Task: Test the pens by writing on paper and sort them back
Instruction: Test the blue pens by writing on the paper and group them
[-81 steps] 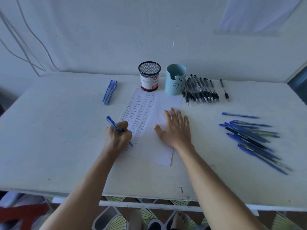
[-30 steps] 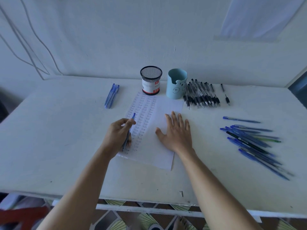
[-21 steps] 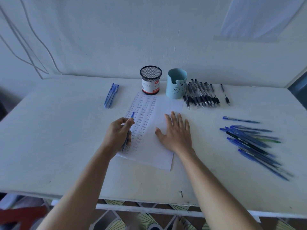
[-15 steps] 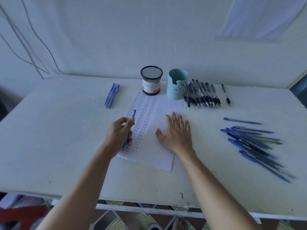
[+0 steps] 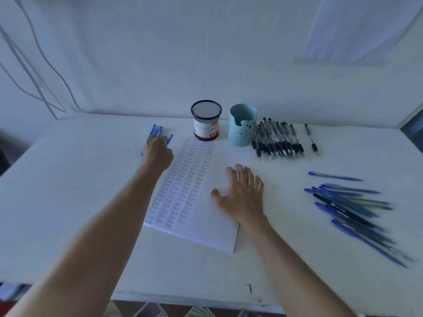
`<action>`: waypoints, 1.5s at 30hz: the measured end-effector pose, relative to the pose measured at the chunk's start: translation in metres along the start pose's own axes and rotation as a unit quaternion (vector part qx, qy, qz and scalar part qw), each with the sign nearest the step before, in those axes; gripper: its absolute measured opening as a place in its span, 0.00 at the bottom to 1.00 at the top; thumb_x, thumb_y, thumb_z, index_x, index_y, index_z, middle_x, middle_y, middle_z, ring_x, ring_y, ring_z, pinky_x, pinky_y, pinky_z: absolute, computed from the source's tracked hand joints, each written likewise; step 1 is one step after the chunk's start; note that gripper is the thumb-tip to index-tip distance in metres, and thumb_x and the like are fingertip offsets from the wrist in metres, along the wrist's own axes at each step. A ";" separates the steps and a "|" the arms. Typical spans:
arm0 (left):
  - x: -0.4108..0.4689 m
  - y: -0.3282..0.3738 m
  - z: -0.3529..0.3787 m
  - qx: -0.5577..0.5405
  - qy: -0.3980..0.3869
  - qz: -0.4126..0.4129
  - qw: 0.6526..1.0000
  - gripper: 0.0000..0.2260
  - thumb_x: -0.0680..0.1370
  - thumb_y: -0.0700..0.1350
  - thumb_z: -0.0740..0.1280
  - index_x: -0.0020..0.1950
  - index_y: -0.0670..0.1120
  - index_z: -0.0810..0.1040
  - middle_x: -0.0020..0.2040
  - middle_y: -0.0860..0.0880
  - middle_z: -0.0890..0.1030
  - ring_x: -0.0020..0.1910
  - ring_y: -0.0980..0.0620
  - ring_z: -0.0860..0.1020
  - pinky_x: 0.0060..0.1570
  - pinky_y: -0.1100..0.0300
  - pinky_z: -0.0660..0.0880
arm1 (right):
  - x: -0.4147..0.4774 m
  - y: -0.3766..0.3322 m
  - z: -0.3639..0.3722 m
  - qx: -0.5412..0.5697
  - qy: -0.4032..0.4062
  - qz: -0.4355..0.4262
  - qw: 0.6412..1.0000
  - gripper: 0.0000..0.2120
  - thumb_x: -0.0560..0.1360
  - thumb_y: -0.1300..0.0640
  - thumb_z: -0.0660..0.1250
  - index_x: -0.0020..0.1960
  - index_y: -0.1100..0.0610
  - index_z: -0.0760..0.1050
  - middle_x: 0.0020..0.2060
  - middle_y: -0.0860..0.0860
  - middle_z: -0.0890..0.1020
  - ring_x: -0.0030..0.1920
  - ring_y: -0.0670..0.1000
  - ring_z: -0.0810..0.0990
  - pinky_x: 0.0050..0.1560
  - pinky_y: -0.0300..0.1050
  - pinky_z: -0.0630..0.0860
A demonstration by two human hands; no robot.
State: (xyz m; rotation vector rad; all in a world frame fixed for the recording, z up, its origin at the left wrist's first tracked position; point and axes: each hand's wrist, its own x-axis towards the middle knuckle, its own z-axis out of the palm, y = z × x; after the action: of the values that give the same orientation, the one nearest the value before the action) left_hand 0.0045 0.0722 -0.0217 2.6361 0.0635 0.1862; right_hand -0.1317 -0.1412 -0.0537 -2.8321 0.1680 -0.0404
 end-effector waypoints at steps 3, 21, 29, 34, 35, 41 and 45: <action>0.015 -0.003 0.009 0.038 0.014 -0.006 0.999 0.14 0.76 0.31 0.63 0.61 0.34 0.79 0.63 0.33 0.74 0.60 0.34 0.75 0.55 0.47 0.74 | -0.001 -0.001 0.000 0.002 0.001 0.000 1.000 0.37 0.71 0.33 0.53 0.75 0.49 0.58 0.79 0.50 0.55 0.79 0.54 0.49 0.76 0.59 0.45; -0.079 0.049 0.033 -0.016 -0.033 0.116 0.993 0.13 0.79 0.47 0.66 0.62 0.51 0.81 0.61 0.48 0.79 0.64 0.43 0.70 0.61 0.48 0.66 | 0.000 0.003 -0.003 0.071 -0.010 0.002 0.997 0.28 0.77 0.43 0.53 0.75 0.50 0.60 0.80 0.51 0.56 0.79 0.52 0.49 0.77 0.56 0.43; -0.109 0.042 0.053 0.090 -0.086 0.161 0.979 0.31 0.76 0.62 0.45 0.75 0.54 0.69 0.74 0.51 0.68 0.75 0.46 0.61 0.72 0.48 0.55 | 0.003 0.012 -0.015 0.233 0.005 0.027 0.972 0.28 0.70 0.55 0.52 0.68 0.56 0.73 0.70 0.51 0.73 0.73 0.52 0.67 0.74 0.48 0.55; -0.109 0.041 0.054 0.095 -0.073 0.165 0.979 0.28 0.76 0.61 0.49 0.72 0.54 0.70 0.72 0.51 0.71 0.73 0.47 0.64 0.71 0.48 0.57 | 0.009 0.052 -0.043 0.146 0.149 0.073 0.975 0.16 0.74 0.61 0.64 0.60 0.52 0.79 0.57 0.51 0.83 0.58 0.56 0.78 0.59 0.51 0.68; -0.109 0.042 0.054 0.096 -0.074 0.165 0.979 0.27 0.76 0.61 0.49 0.72 0.54 0.70 0.72 0.51 0.71 0.73 0.47 0.64 0.71 0.48 0.57 | 0.010 0.063 -0.053 0.088 0.178 0.099 0.975 0.14 0.74 0.59 0.65 0.59 0.50 0.79 0.56 0.49 0.83 0.57 0.55 0.78 0.58 0.51 0.66; -0.111 0.043 0.053 0.096 -0.077 0.162 0.979 0.27 0.77 0.60 0.50 0.72 0.54 0.70 0.73 0.51 0.70 0.73 0.47 0.63 0.72 0.47 0.57 | 0.015 0.130 -0.094 -0.043 0.070 0.279 0.957 0.18 0.72 0.56 0.64 0.62 0.53 0.76 0.61 0.55 0.78 0.65 0.58 0.70 0.66 0.57 0.59; -0.111 0.043 0.053 0.092 -0.070 0.163 0.980 0.27 0.76 0.60 0.50 0.71 0.53 0.71 0.72 0.51 0.71 0.72 0.47 0.64 0.71 0.47 0.58 | 0.016 0.145 -0.096 -0.019 0.052 0.304 0.951 0.12 0.70 0.63 0.62 0.46 0.50 0.79 0.47 0.51 0.82 0.59 0.57 0.74 0.62 0.51 0.60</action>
State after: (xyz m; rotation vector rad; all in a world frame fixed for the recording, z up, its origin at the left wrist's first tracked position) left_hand -0.0969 0.0010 -0.0609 2.8208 -0.4199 0.1075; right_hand -0.1367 -0.3094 -0.0056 -2.6857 1.0575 -0.0503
